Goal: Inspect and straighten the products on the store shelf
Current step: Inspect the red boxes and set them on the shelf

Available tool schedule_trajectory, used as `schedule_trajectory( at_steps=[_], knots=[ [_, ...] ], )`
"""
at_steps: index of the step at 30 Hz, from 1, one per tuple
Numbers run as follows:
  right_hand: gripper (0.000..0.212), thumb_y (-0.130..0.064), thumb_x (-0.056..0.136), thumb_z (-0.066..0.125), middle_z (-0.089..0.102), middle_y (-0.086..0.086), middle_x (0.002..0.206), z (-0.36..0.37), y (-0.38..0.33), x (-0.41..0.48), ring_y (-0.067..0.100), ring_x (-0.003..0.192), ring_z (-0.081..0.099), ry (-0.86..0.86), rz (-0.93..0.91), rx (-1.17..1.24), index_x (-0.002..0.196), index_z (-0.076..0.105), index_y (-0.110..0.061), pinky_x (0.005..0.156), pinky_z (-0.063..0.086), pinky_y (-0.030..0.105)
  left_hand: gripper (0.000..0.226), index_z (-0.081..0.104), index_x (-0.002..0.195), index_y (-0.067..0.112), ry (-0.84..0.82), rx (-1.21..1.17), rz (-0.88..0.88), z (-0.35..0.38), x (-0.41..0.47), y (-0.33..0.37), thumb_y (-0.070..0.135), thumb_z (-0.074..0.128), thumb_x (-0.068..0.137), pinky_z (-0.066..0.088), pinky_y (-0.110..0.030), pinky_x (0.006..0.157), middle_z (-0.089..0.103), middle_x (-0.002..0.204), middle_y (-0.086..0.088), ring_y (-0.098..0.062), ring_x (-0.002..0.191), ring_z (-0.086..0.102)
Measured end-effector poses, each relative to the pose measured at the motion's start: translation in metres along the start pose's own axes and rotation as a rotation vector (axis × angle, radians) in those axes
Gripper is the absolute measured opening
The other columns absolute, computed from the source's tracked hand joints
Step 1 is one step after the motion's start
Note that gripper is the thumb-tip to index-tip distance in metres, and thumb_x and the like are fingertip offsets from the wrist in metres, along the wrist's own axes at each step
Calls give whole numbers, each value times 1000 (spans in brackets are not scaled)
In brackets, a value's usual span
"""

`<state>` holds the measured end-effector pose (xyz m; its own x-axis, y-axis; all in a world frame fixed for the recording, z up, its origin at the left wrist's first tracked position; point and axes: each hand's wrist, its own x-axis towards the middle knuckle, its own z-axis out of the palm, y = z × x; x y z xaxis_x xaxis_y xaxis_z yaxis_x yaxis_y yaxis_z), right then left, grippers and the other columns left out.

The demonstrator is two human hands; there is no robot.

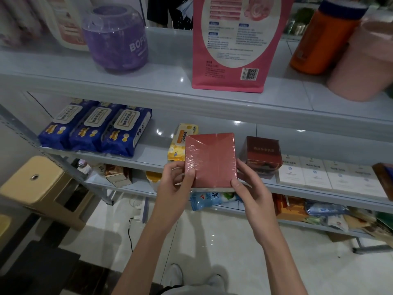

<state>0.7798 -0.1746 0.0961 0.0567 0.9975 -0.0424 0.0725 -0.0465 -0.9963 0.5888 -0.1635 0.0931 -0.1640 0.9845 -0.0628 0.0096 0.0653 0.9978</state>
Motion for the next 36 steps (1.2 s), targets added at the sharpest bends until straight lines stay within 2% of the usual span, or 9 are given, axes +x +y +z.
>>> schedule_trajectory(
  at_steps=[5,11,14,18,21,25,30,32,36],
  knots=[
    [49,-45,85,68,61,-21,137,-1,2,0,2,127,57,8,12,-6,133,56,-48,103,54,36,54,43,150,26,-70,40,-16,-2,-1,-2,27,61,98,54,-14,82,64,131,4,-4,115,63],
    [59,-58,86,56,58,-15,143,-3,0,-1,5,129,57,50,94,53,143,51,-44,82,54,14,53,53,129,34,-65,106,28,0,-1,-5,-5,61,95,54,-16,87,61,134,7,-9,128,55],
    [42,-63,87,47,64,-12,136,-4,-2,-1,9,128,59,67,125,57,128,54,-55,84,45,19,35,57,124,29,-71,-2,-15,1,0,-7,13,68,95,57,-33,92,66,129,4,-14,126,59],
    [38,-60,86,51,68,-12,127,-5,-5,0,8,118,64,74,127,75,121,58,-49,76,50,15,43,59,123,23,-56,-67,-40,7,-5,1,50,65,90,56,-23,83,68,125,4,-9,117,64],
    [38,-56,84,57,69,-10,123,-6,-4,0,7,111,68,105,120,104,121,59,-43,72,55,13,34,62,119,18,-44,-53,20,10,-6,3,42,50,99,56,-20,83,69,123,8,-6,113,66],
    [37,-45,90,57,69,-8,123,-7,3,2,4,106,70,137,116,156,127,56,-40,82,56,22,26,63,113,23,-19,18,63,14,-4,1,37,56,92,58,-23,80,65,126,9,-8,113,65],
    [27,-28,108,45,75,-8,107,-11,11,4,9,95,74,217,112,198,127,53,-46,80,57,27,78,46,137,32,-18,36,-159,19,-4,5,59,72,69,51,-13,83,55,136,12,-4,120,59],
    [33,-22,110,43,76,-1,110,-12,12,5,15,95,75,208,112,205,123,57,-48,80,60,31,74,53,130,32,-76,-24,-197,20,-3,8,62,72,65,52,-11,77,67,125,12,0,107,67],
    [36,-24,110,43,72,2,121,-14,11,3,21,104,73,198,139,178,113,69,-48,87,58,40,49,60,129,36,-62,-186,-216,23,-2,4,51,65,82,59,-26,86,75,109,14,-10,107,71]
  ],
)
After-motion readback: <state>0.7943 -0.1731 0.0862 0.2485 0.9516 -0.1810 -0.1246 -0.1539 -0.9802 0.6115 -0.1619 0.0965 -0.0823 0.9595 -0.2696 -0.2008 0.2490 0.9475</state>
